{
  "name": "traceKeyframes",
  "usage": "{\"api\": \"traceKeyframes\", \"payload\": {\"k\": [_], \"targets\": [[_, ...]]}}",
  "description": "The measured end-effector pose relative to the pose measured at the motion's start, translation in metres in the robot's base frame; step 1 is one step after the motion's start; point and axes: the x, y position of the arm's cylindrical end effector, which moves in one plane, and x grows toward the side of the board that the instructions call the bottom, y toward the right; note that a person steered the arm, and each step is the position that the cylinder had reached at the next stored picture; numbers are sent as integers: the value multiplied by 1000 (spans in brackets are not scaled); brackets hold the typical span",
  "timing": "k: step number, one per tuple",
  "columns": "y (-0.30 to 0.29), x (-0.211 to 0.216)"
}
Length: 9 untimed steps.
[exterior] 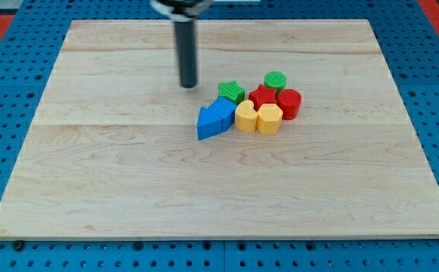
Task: Move blue triangle slightly up
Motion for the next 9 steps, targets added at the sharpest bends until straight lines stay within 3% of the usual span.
{"api": "traceKeyframes", "payload": {"k": [1,2,3,4,9], "targets": [[-93,36],[-106,57],[-61,93],[-58,124],[10,125]]}}
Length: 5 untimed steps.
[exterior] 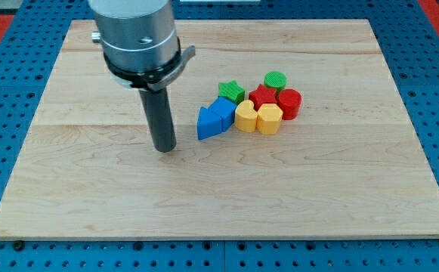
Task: Move blue triangle slightly up
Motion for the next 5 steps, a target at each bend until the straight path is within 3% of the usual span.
{"api": "traceKeyframes", "payload": {"k": [5], "targets": [[30,-3]]}}
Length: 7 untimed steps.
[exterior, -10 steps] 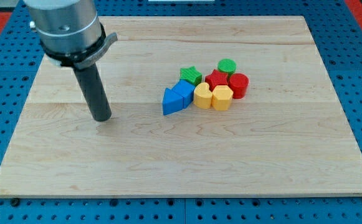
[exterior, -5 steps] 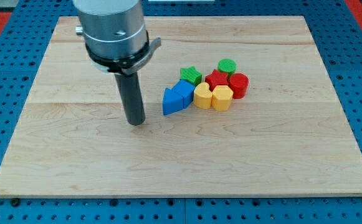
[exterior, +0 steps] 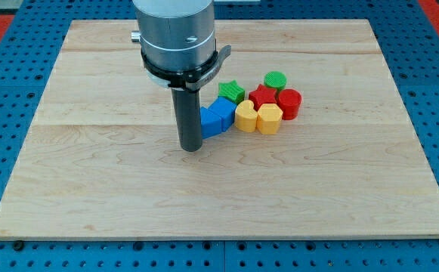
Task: Move blue triangle slightly up
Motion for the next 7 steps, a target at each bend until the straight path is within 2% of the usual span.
{"api": "traceKeyframes", "payload": {"k": [7], "targets": [[-2,-64]]}}
